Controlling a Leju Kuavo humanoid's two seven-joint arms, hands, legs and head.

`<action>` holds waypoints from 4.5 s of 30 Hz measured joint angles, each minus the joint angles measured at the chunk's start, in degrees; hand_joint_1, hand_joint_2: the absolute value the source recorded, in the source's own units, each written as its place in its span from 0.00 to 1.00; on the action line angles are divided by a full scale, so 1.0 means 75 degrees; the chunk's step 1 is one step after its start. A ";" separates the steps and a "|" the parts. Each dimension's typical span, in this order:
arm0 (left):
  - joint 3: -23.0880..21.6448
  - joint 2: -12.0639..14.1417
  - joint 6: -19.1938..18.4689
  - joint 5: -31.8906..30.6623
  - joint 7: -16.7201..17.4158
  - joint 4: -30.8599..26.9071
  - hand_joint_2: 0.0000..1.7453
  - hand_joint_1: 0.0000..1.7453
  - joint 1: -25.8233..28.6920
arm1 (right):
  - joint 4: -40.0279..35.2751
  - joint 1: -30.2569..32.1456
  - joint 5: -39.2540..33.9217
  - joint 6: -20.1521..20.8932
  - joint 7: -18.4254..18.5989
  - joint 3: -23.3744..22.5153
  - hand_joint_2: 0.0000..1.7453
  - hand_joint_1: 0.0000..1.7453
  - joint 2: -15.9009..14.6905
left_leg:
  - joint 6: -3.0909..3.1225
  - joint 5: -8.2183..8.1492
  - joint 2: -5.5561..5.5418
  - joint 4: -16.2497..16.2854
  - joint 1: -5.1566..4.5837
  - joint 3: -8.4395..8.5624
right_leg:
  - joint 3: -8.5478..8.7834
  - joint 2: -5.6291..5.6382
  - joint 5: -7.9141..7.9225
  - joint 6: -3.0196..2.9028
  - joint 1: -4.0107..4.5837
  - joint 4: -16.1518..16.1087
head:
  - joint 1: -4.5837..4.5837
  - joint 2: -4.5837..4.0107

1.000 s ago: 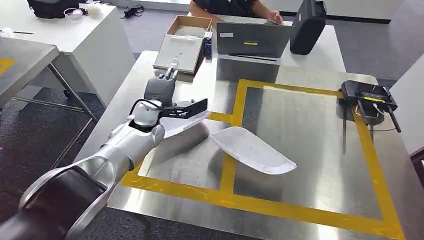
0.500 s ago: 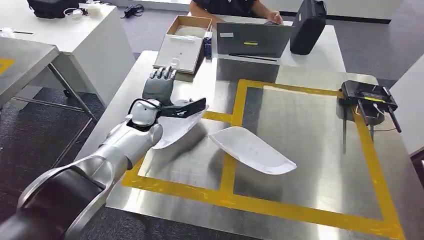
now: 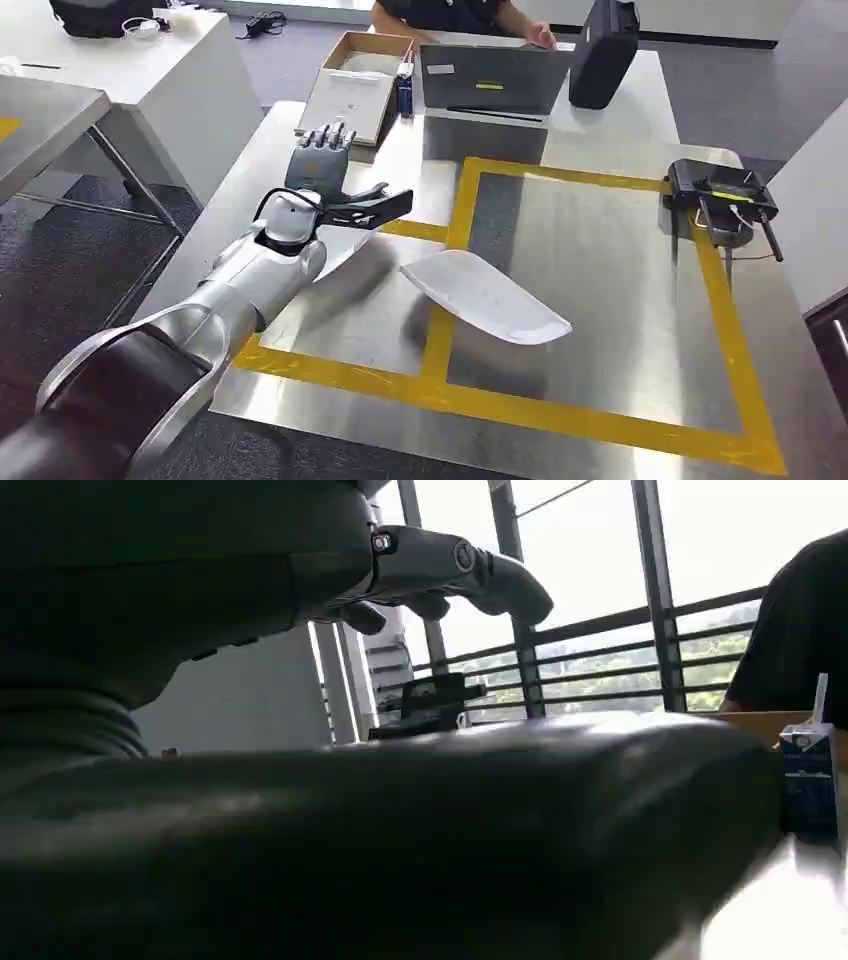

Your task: Take the parts from the cabinet and place them on the table.

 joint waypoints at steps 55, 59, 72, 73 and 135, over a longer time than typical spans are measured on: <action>0.0003 0.0125 -0.0391 -0.0600 -0.0064 -0.0090 0.00 0.00 -0.0658 | 0.0000 -0.0311 -0.0096 -0.0119 -0.0560 -0.0012 0.00 0.00 0.0344 | 0.0521 0.0261 0.0077 -0.0081 -0.0264 -0.0197 | -0.1182 -0.0108 -0.0923 -0.0021 0.0183 0.2189 | -0.0009 0.0000; 0.0003 0.0125 -0.0402 -0.0569 -0.0117 -0.0102 0.00 0.00 -0.0662 | 0.0000 -0.0380 -0.0108 -0.0093 -0.0533 -0.0012 0.00 0.00 0.0347 | 0.0493 0.0592 0.0071 -0.0032 -0.0317 -0.0630 | 0.0157 -0.0106 -0.0174 -0.0232 0.0329 0.0921 | -0.0006 0.0000; 0.0105 -0.0207 -0.0198 -0.0122 -0.0819 -0.0140 0.00 0.00 -0.0556 | -0.0041 -0.0753 -0.0105 0.0192 -0.0373 0.0082 0.00 0.00 0.0382 | -0.0047 -0.0378 0.0069 0.2137 -0.0125 -0.0991 | -0.0112 -0.0191 0.0340 -0.0491 0.0255 -0.0273 | 0.0006 0.0000; 0.0117 -0.0248 -0.0201 -0.0081 -0.0839 -0.0143 0.00 0.00 -0.0523 | -0.0041 -0.0774 -0.0108 0.0210 -0.0350 0.0087 0.00 0.00 0.0382 | -0.0067 -0.0120 0.0069 0.1741 -0.0097 -0.0649 | -0.0227 -0.0199 0.0415 -0.0458 0.0232 -0.0254 | 0.0006 0.0000; 0.6062 0.0545 -0.1661 0.5281 0.0443 0.0528 0.00 0.00 0.7190 | -0.0064 -0.0228 -0.1046 -0.0006 -0.0020 -0.0306 0.00 0.00 0.0295 | -0.0101 -0.0107 0.0086 0.1216 -0.0064 0.0103 | 0.0018 -0.0223 0.0210 -0.0536 0.0333 -0.0269 | 0.0003 0.0000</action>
